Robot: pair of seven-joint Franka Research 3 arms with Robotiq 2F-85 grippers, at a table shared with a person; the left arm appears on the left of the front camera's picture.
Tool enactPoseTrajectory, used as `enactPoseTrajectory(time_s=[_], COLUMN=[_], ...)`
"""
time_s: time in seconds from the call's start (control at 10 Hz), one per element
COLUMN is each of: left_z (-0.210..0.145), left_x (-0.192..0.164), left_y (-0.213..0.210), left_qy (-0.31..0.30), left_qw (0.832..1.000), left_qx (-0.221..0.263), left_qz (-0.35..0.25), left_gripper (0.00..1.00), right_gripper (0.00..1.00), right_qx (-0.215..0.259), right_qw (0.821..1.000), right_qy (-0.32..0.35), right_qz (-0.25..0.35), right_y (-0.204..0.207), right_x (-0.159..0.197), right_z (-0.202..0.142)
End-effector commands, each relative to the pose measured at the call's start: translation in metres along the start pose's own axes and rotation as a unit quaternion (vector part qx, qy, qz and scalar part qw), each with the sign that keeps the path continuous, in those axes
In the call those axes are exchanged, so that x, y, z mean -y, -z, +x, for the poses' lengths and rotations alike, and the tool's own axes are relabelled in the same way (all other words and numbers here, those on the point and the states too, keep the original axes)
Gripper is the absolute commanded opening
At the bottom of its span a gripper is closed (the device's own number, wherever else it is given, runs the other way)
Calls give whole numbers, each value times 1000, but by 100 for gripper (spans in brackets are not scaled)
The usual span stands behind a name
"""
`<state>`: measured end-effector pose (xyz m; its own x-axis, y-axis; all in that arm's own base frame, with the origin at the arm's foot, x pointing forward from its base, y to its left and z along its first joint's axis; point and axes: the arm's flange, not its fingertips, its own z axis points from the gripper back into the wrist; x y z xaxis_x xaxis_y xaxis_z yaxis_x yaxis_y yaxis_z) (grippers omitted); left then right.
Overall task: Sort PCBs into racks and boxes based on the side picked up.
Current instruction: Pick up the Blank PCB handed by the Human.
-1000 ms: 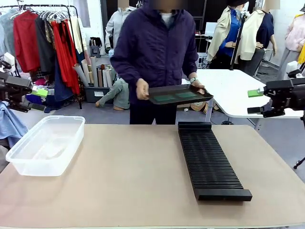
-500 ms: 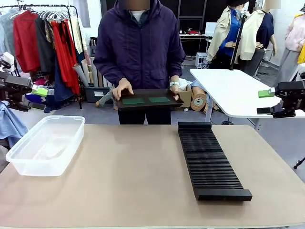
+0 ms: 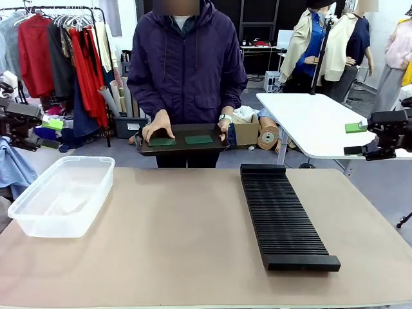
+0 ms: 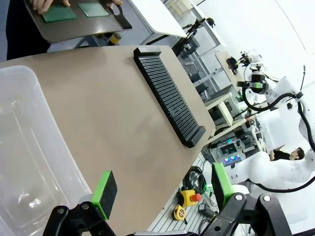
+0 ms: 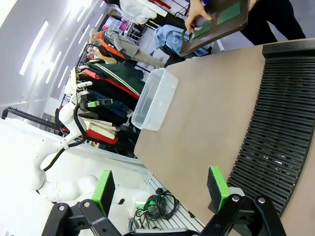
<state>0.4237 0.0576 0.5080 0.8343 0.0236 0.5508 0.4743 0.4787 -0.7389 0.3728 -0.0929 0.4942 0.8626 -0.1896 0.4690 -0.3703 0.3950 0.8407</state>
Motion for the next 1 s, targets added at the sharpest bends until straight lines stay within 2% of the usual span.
enactPoseTrajectory(time_s=[0.0, 0.9], left_z=[-1, -1], left_x=[0, 0], left_y=[-1, -1], left_qy=[-1, -1], left_qw=[1000, 1000], left_qx=[-1, -1], left_qz=[-4, -4], left_gripper=[100, 100], right_gripper=[100, 100], right_qx=[3, 3], right_qw=[1000, 1000], right_qy=[2, 2], right_qz=[8, 8], right_y=[-1, -1], right_x=[-1, -1], right_z=[0, 0])
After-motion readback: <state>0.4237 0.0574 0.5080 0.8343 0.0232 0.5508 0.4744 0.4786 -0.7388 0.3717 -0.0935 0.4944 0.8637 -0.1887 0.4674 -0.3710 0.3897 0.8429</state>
